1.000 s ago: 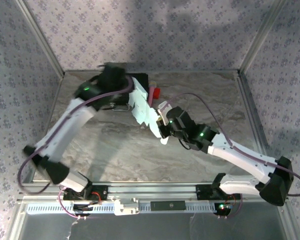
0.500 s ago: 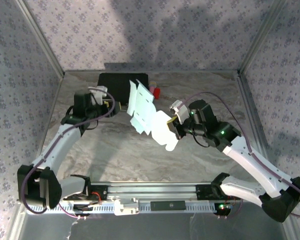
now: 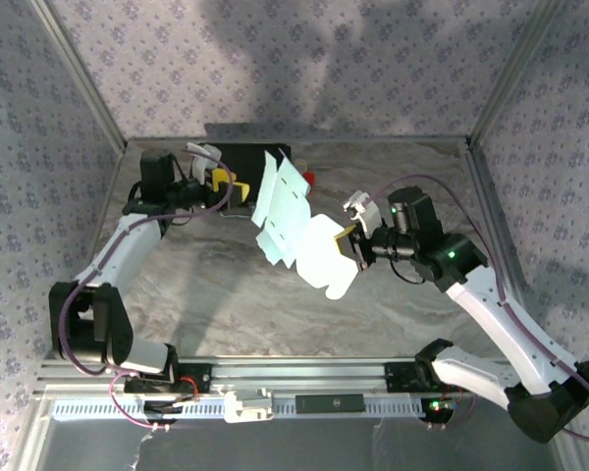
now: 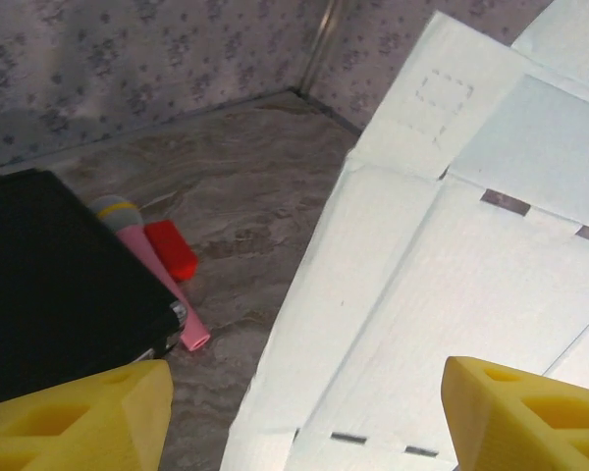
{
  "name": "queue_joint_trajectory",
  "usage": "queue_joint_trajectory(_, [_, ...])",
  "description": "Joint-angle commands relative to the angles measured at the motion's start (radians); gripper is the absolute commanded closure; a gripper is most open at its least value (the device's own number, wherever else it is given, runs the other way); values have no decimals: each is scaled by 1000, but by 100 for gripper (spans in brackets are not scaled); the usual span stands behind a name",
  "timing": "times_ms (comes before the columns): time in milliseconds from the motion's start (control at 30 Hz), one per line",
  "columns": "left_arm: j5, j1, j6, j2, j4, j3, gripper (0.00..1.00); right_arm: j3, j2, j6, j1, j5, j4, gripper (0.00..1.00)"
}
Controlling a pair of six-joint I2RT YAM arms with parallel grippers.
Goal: Fold the paper box
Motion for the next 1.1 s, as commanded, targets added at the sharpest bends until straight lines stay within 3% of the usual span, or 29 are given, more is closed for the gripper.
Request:
queue_joint_trajectory(0, [111,1,105,52,-98,53,27,43,5,-28,-9,-77,-12,100])
queue_joint_trajectory(433, [267,-21,88,114,-107,112,29,69,16,-44,-21,-139,-37,100])
queue_joint_trajectory(667, [263,-45,140,105,-162,109,35,66,19,-39,-47,-166,-27,100])
queue_joint_trajectory(833, [229,-45,143,79,-155,98,42,70,23,-29,-67,-172,-19,100])
queue_joint_trajectory(1067, [148,-59,140,38,-155,95,71,53,34,11,-96,-165,10,100])
